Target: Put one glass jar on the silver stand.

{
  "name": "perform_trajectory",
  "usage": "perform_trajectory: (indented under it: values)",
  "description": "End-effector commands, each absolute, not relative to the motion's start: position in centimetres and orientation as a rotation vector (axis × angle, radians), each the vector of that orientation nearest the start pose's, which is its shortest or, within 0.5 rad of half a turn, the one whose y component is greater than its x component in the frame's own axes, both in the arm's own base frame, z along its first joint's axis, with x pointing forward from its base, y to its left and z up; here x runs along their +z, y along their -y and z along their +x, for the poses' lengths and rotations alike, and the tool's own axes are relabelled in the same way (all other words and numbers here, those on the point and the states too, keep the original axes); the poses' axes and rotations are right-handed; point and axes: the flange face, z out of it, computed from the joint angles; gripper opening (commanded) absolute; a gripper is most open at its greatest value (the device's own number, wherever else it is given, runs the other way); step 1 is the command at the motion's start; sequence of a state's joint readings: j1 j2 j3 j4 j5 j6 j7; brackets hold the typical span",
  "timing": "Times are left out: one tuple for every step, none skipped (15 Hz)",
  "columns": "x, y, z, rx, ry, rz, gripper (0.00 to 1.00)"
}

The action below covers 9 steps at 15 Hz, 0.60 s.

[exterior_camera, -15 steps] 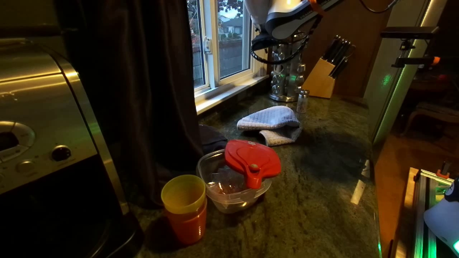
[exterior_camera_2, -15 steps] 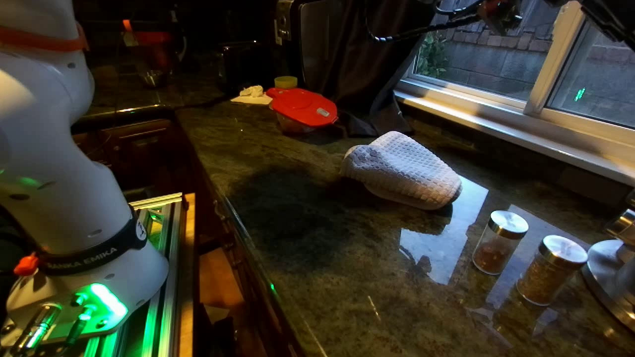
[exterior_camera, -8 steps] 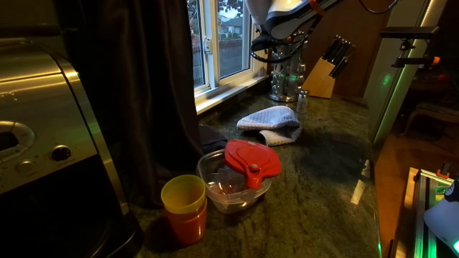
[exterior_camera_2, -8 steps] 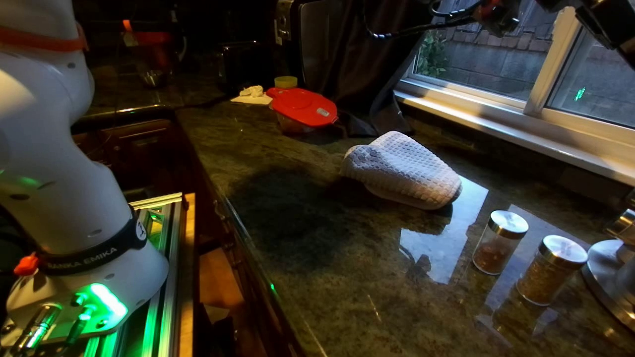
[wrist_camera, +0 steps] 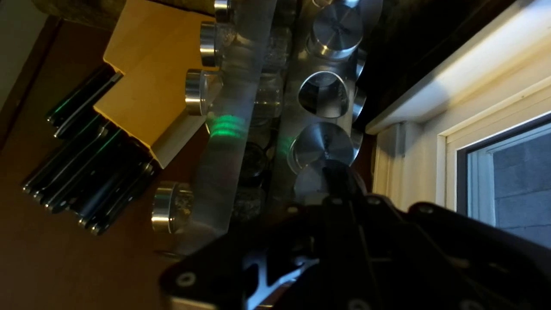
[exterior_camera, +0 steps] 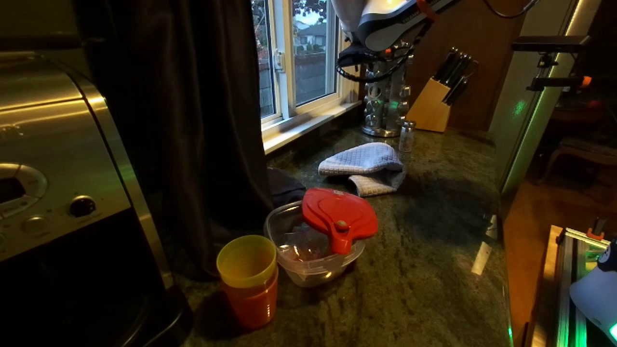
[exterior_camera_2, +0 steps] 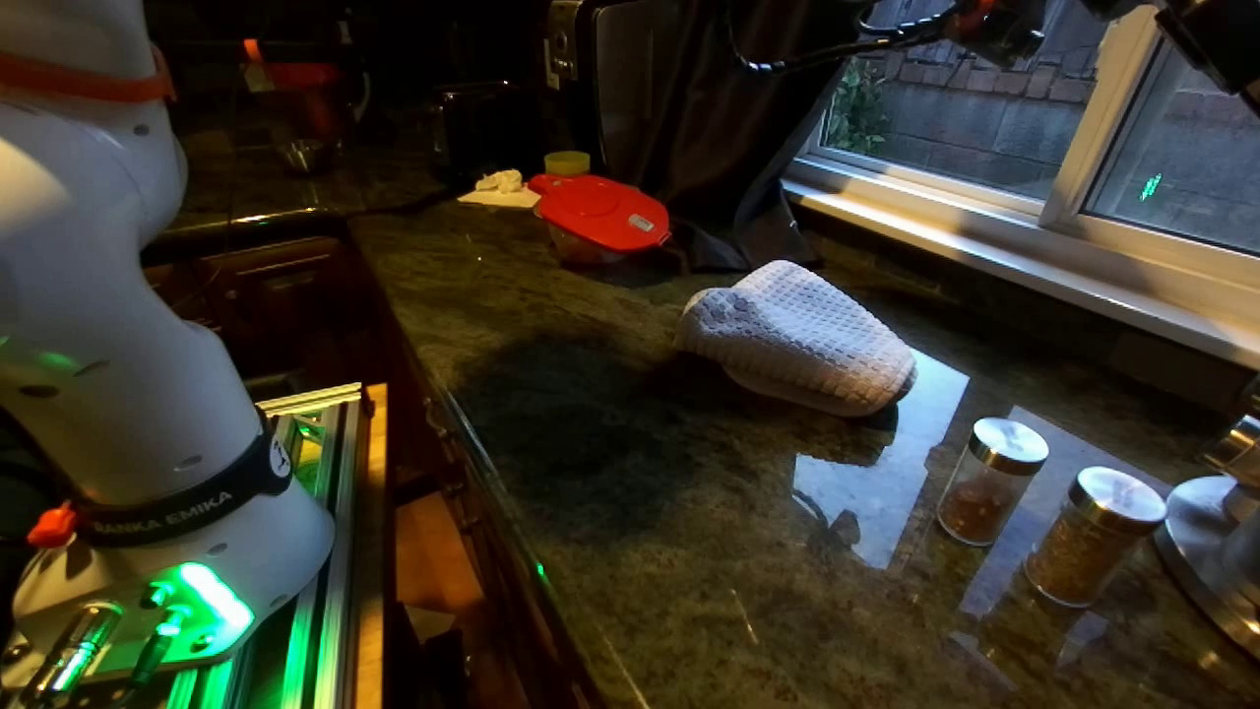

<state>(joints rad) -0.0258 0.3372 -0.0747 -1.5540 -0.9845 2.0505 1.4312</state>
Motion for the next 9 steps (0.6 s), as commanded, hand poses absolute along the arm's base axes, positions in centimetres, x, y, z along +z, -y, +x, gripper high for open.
perform_trajectory:
  values:
    - [49.6,11.1,67.6,0.901,1.303,1.983,0.0]
    - [49.6,11.2,67.7,0.911,1.314,1.976,0.0]
    - [49.8,11.3,67.7,0.922,1.326,1.969,0.0]
    - [50.0,11.4,67.7,0.93,1.339,1.965,0.0]
    - [50.2,11.4,67.7,0.943,1.35,1.963,0.0]
    - [50.4,11.4,67.7,0.956,1.365,1.956,0.0]
    - [50.6,11.4,67.7,0.971,1.376,1.952,0.0]
    - [50.8,11.4,67.7,0.983,1.387,1.949,0.0]
    - [50.9,11.4,67.8,0.995,1.393,1.944,0.0]
